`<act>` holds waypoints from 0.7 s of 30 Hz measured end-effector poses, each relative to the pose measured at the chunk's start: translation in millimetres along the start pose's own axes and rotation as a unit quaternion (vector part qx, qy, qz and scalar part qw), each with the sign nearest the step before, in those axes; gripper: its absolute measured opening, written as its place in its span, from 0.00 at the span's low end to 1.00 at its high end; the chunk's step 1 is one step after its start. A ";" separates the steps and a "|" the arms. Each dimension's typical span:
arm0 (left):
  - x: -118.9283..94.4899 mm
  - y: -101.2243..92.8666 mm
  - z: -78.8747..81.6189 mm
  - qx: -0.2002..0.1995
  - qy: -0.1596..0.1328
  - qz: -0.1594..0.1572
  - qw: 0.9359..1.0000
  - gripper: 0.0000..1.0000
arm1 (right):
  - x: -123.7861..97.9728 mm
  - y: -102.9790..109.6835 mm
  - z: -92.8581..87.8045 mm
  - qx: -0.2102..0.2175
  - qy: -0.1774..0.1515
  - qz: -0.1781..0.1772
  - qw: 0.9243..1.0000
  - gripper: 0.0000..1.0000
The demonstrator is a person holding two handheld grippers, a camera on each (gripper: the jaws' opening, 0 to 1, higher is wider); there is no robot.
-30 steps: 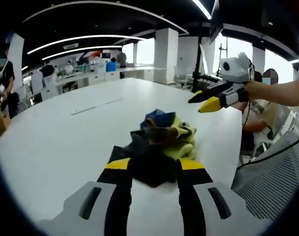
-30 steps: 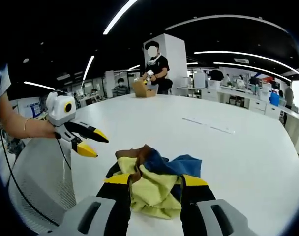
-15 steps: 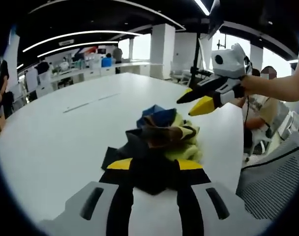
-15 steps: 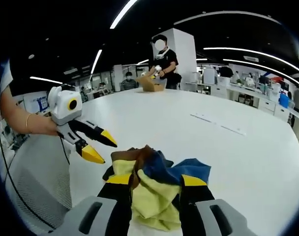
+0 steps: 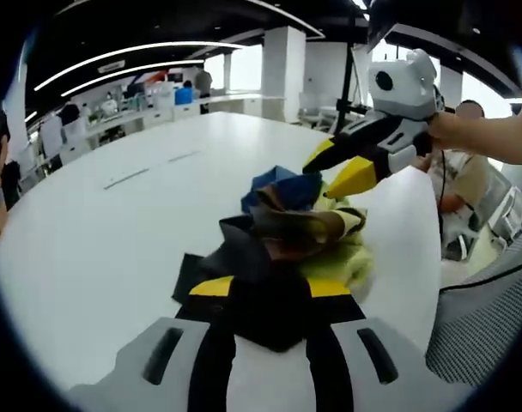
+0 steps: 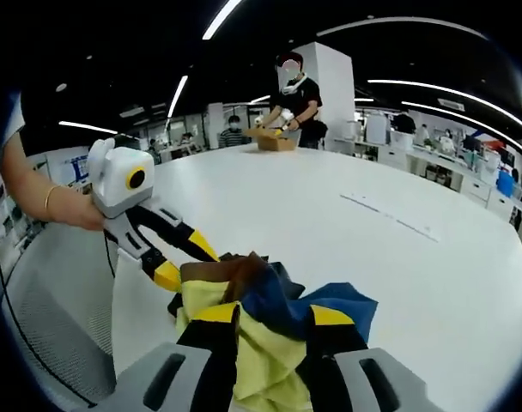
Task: Fold the garment on the visible template until the final outline fits inside the template.
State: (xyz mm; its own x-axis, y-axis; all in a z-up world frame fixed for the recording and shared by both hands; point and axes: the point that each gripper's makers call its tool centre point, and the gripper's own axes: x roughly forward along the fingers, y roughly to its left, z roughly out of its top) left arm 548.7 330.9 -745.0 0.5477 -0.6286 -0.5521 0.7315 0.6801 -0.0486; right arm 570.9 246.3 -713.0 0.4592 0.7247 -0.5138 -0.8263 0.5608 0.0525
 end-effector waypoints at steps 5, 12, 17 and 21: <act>9.0 2.5 1.8 0.013 0.007 0.001 1.000 0.23 | 4.6 -1.9 0.3 -0.010 0.005 -0.001 1.000 0.21; 18.1 5.9 -5.2 0.006 0.026 0.003 1.000 0.14 | 8.2 1.2 -1.9 -0.021 0.010 0.006 1.000 0.14; 17.8 10.2 -5.5 -0.001 0.026 0.012 1.000 0.05 | 9.1 1.4 -6.6 -0.039 0.023 0.006 0.999 0.08; 14.2 14.9 -1.9 -0.017 0.016 0.019 1.000 0.00 | 7.9 -0.1 -7.0 -0.043 0.023 0.002 0.999 0.00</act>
State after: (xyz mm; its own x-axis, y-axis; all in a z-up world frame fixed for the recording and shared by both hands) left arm 566.6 332.8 -755.1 0.5618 -0.5897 -0.5802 0.6952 0.7167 -0.0553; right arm 572.4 249.1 -723.1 0.4414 0.7066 -0.5530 -0.8542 0.5196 -0.0178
